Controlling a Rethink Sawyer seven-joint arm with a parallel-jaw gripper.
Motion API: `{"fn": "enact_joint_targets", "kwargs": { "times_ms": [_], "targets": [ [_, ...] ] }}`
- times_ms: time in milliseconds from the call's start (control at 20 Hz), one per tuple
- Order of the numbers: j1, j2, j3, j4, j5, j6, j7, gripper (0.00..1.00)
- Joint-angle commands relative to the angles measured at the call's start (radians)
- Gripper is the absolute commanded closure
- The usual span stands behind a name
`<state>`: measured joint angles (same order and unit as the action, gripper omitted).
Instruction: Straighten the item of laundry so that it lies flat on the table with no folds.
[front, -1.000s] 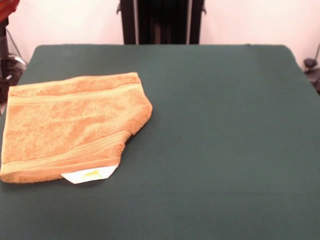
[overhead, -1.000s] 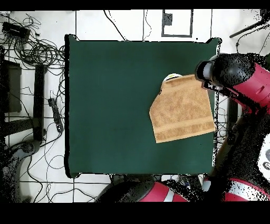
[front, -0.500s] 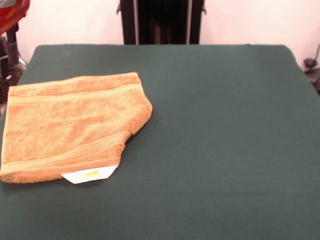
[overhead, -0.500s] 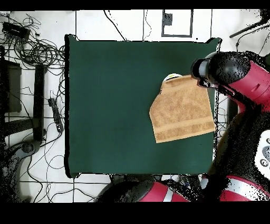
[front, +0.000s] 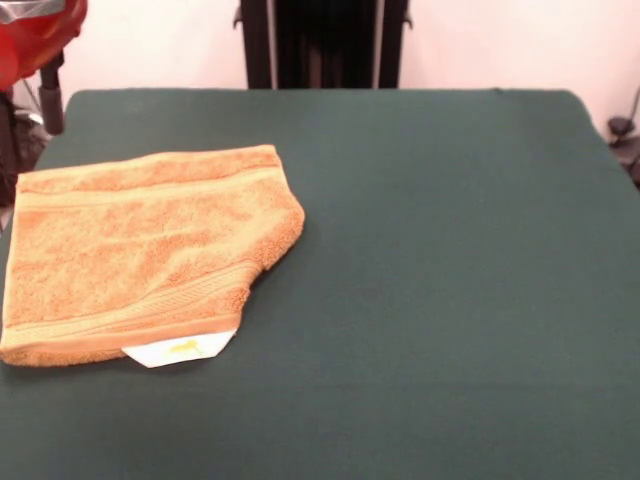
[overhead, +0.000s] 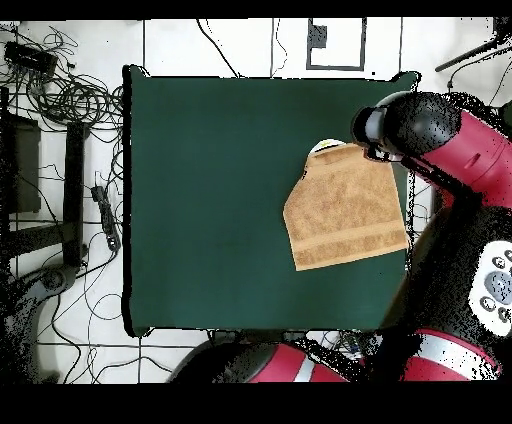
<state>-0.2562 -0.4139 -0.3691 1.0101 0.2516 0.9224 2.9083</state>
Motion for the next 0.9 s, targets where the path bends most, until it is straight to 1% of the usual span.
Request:
{"fn": "enact_joint_targets", "kwargs": {
  "times_ms": [50, 150, 400, 900],
  "targets": [
    [0.064, 0.091, 0.121, 0.063, 0.064, 0.015, 0.180, 0.00],
    [0.068, 0.089, 0.126, 0.075, 0.082, 0.008, 0.189, 0.00],
    [0.105, 0.100, 0.101, 0.068, 0.121, 0.020, 0.257, 0.00],
    [0.135, 0.117, 0.071, 0.084, 0.181, -0.019, 0.274, 0.00]
  ]
}}
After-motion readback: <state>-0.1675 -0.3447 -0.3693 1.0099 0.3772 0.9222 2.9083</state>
